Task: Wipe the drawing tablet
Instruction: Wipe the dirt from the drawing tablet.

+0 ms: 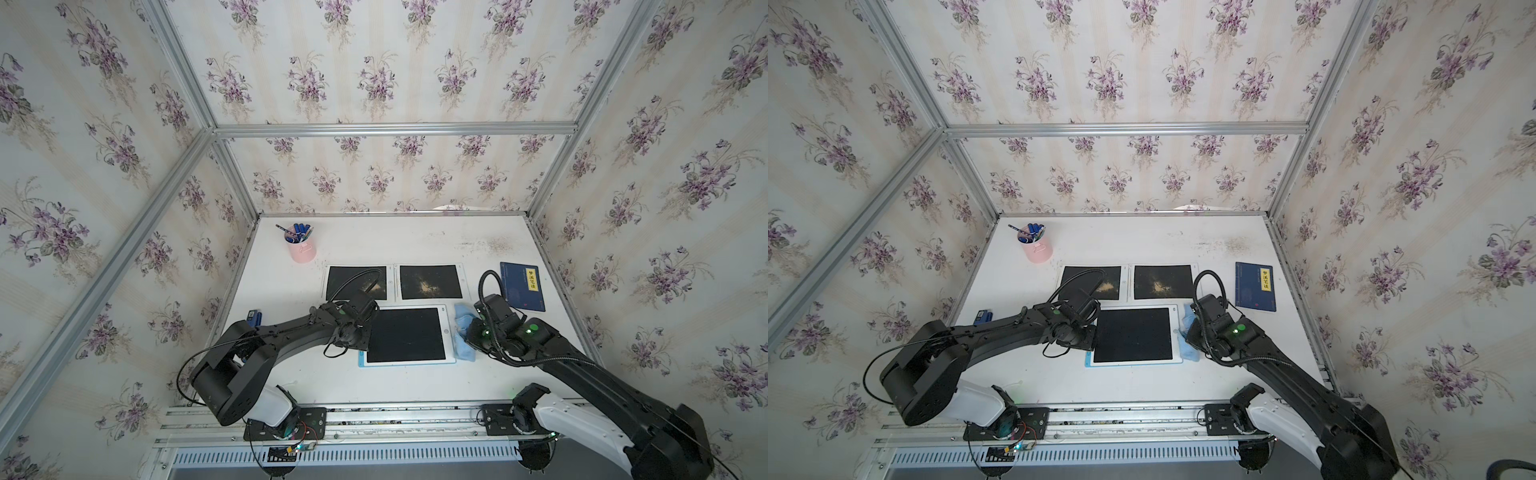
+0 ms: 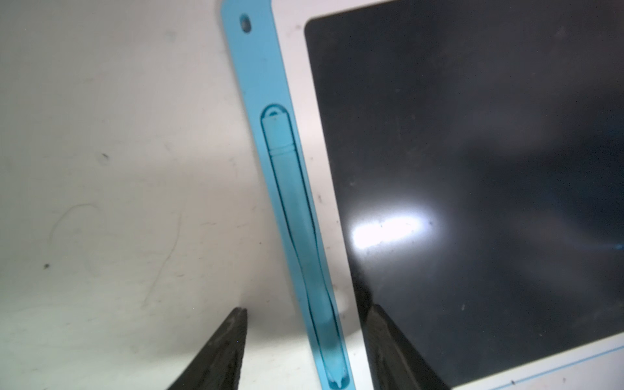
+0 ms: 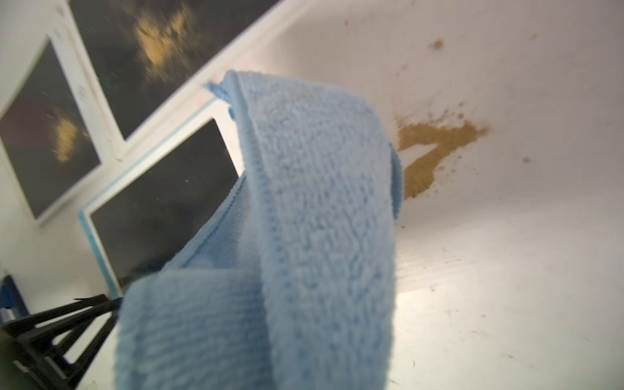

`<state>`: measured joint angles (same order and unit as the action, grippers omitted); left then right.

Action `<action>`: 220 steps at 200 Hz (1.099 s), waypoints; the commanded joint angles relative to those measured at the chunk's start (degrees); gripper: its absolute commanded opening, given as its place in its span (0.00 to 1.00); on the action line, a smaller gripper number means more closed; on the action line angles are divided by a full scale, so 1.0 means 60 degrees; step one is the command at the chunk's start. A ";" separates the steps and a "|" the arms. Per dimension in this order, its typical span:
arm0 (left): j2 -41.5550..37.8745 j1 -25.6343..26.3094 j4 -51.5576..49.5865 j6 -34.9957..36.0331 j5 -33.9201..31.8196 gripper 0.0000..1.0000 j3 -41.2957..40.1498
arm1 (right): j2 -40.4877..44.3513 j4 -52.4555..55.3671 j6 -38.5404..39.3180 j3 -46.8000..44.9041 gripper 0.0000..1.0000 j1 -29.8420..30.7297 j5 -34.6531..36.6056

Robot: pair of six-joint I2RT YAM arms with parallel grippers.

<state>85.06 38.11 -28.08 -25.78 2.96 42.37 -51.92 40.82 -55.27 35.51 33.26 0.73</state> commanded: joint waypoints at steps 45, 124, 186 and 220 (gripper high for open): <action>-0.0270 -0.0028 -0.0225 0.0096 -0.0025 0.59 -0.0001 | -0.1669 -0.2591 0.0254 0.0904 0.00 0.1184 -0.1785; -0.0429 -0.0057 -0.0290 -0.0010 -0.0025 0.60 -0.0038 | -0.4782 -0.2687 0.0273 0.2054 0.00 0.2938 -0.1015; -0.0187 -0.0101 -0.0195 0.0148 0.0092 0.60 0.0127 | -0.0221 0.1416 0.0579 0.1328 0.00 -0.0154 0.2319; -0.0172 -0.0111 -0.0283 0.0180 0.0093 0.60 0.0233 | -0.0412 -0.0014 0.1225 0.1584 0.00 -0.0262 0.0477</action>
<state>83.96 37.60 -29.50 -25.36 3.22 43.11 -51.09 44.01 -50.87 44.91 31.88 9.69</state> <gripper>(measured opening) 0.597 0.093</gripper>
